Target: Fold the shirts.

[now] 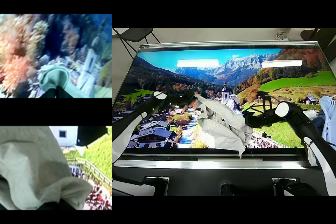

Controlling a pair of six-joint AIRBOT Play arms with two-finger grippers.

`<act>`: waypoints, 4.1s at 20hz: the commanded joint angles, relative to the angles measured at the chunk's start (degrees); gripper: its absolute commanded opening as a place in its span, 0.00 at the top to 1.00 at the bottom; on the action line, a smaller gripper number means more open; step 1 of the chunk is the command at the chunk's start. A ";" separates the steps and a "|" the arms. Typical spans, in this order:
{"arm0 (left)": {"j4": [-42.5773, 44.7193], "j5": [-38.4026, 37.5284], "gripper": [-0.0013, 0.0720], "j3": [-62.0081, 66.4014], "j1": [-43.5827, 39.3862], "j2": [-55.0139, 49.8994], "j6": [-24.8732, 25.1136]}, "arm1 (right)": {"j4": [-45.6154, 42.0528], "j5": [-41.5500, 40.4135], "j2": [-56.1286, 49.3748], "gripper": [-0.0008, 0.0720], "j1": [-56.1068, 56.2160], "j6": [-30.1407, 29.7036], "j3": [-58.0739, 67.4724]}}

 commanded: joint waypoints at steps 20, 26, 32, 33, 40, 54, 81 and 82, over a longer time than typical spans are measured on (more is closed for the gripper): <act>0.00 15.72 0.95 26.36 10.80 51.74 11.96 | -23.30 -31.41 15.50 0.93 -0.09 -0.79 55.28; 8.28 6.58 0.95 26.32 10.80 40.26 11.85 | -31.56 -28.04 4.57 0.93 -0.57 5.07 55.28; 12.87 -7.48 0.95 26.32 10.56 15.56 10.58 | -30.21 -33.53 -20.65 0.93 -6.10 40.70 55.28; 12.87 -9.79 0.95 26.32 10.25 11.52 9.84 | -29.11 -33.11 -24.17 0.92 -6.08 42.82 55.28; 12.92 -30.10 0.95 26.32 8.85 -7.93 8.31 | -16.70 -8.76 -36.65 0.90 -5.25 38.53 55.28; 15.56 -36.37 0.95 26.49 13.55 -7.08 8.79 | 5.95 35.04 -15.87 0.04 -7.52 5.29 30.95; 15.74 -36.26 0.95 26.49 13.55 -7.13 11.32 | 51.47 -39.36 -13.42 0.92 33.24 10.60 -12.68; 15.74 -36.28 0.95 26.49 13.55 -7.10 11.30 | 51.32 -38.34 -13.29 0.93 33.18 6.97 -12.68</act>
